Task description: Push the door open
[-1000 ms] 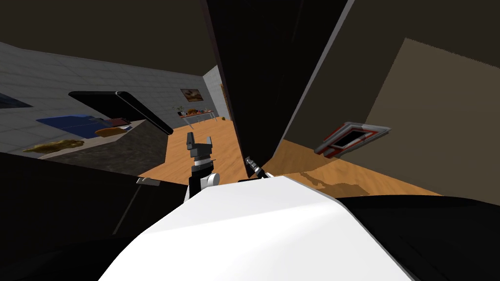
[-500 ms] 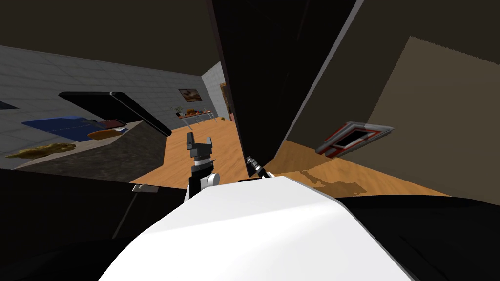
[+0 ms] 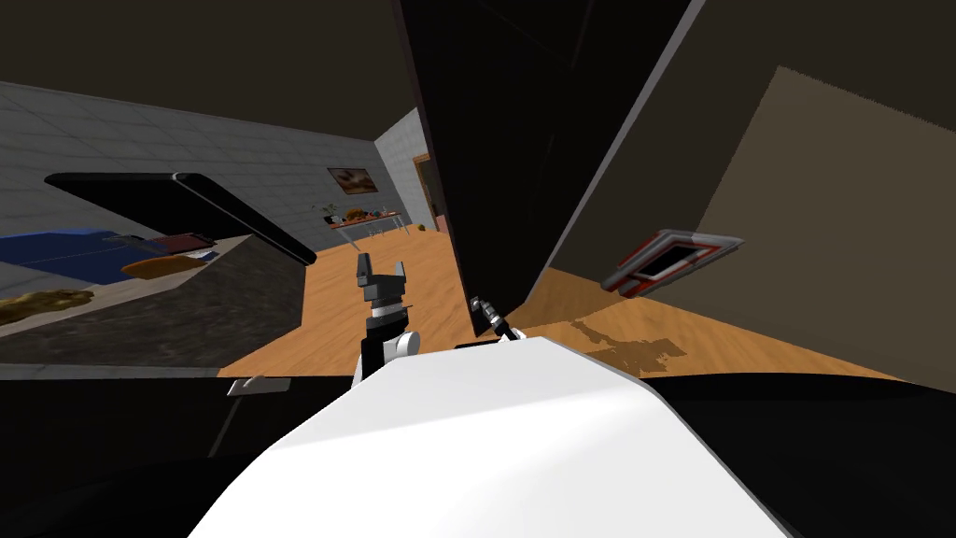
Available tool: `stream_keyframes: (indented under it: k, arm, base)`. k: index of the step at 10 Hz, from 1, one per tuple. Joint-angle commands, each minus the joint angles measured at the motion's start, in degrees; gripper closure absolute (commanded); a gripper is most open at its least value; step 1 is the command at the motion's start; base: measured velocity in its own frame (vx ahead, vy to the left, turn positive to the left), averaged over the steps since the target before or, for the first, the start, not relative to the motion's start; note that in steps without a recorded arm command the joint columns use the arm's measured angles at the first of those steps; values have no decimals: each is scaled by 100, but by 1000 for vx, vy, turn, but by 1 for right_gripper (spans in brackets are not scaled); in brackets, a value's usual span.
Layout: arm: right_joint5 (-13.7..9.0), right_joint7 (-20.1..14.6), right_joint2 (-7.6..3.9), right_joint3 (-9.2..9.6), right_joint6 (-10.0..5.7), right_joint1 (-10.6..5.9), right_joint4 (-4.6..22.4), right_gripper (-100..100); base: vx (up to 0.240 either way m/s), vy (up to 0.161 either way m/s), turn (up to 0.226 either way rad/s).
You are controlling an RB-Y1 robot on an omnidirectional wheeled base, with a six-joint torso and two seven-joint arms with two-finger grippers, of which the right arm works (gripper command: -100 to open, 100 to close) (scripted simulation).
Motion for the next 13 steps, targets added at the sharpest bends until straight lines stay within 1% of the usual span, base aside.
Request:
stream_keyframes:
  k: [1,3,6,7,9,13]
  arm:
    - [-2,-16,-9,21,9,10,-6,-100]
    - [-14,-21,-6,40,20,46,-67,-100]
    - [-30,-28,33,64,33,93,-143,-100]
    - [-27,-31,18,59,27,83,-126,-100]
    - [-31,-14,6,35,-9,85,-98,-100]
    - [-39,23,20,-15,-89,79,-34,-100]
  base:
    - [-205,-44,-15]
    - [-208,-84,-37]
    - [-254,-41,-61]
    - [-98,-24,-6]
    - [99,70,27]
    - [196,96,21]
